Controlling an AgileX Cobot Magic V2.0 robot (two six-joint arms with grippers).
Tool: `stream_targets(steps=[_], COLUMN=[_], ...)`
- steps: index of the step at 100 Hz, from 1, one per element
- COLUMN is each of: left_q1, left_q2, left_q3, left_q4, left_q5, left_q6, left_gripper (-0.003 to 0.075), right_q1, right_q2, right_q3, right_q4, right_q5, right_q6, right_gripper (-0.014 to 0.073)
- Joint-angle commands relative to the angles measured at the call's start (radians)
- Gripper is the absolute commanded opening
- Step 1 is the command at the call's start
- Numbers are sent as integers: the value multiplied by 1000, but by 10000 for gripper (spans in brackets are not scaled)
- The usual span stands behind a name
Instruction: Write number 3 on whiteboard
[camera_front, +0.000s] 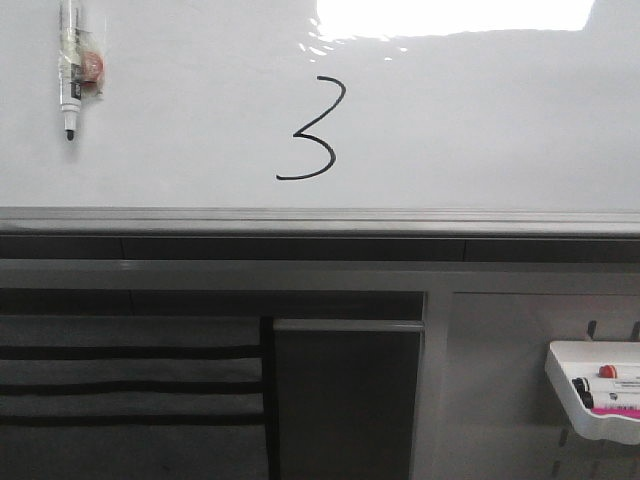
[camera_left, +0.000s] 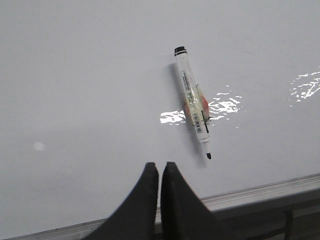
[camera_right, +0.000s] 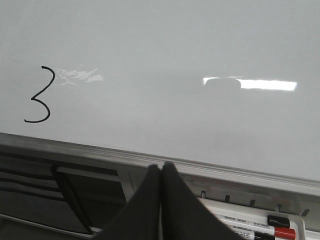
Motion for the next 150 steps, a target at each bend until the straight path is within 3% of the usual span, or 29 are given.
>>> stream_targets(steps=[1,25,66,77,86,94,101,150], left_q1=[-8,-8,79,82,82,82,84,88], left_q2=[1,3,-415,-502,-554,-606,-599,-601], left_q3=[-28,-24,227,327,410,459,453,455], left_q4=[-12,-12,-6,-34,-25,90,155,149], left_q5=[-84,-86,-95,-150,-251,-274,-232,-227], left_q6=[-9,-9,-6,-7,-82,-201,-261,-261], left_gripper=[-20,-20,-20,-20,-20,-20,-20,-20], right_q1=[-5,-5,-5,-5,-5,-5,-5,-5], right_q2=[7,7,7,7,7,7,7,7], right_q3=[-26,-26,-26,-26,-26,-26,-26,-26], right_q4=[-20,-20,-20,-20,-20,-20,-20,-20], right_q5=[-78,-78,-76,-76,-76,-76,-76,-76], right_q6=[3,3,3,3,3,3,3,3], right_gripper=[-68,-68,-68,-68,-68,-68,-68,-68])
